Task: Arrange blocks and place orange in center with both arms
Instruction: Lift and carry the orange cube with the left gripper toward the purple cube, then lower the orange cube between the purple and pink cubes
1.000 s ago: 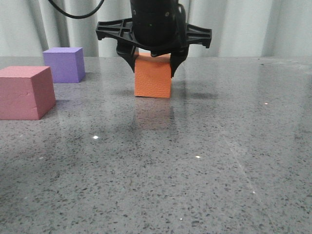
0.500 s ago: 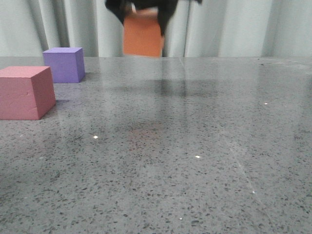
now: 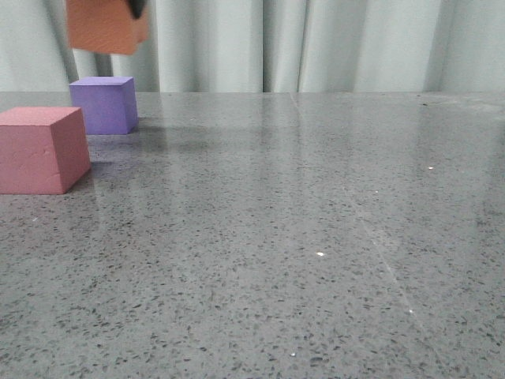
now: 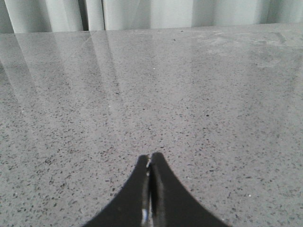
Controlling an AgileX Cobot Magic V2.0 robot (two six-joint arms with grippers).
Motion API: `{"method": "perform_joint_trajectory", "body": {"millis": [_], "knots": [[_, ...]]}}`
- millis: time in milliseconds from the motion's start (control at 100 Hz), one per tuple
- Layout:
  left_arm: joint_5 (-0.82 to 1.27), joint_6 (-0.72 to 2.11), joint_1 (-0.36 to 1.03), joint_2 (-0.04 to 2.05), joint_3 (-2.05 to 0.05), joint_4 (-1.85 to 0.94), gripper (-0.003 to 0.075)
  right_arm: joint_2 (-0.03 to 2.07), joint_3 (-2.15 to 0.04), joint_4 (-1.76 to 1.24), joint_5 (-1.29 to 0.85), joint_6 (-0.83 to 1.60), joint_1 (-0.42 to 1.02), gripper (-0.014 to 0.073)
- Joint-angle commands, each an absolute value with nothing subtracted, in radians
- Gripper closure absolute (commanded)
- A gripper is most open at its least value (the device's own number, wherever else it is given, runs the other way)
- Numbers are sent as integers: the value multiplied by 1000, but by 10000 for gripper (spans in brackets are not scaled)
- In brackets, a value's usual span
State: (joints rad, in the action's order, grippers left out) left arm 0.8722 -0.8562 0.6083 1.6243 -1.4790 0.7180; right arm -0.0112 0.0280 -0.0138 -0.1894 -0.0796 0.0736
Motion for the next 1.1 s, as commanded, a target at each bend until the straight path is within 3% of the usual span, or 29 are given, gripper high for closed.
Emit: {"method": "perform_joint_trajectory", "body": {"millis": [0, 180, 460, 1090], "knots": [[770, -861, 568, 1533, -1426, 720, 561, -35, 13, -13, -107, -80, 67, 654], [648, -861, 476, 1490, -1303, 650, 561, -35, 13, -13, -107, -80, 67, 654], [551, -861, 460, 1490, -1244, 649, 561, -35, 13, -13, -107, -80, 67, 654], [560, -861, 455, 1605, -1244, 655, 561, -35, 13, -13, -107, -80, 67, 654]]}}
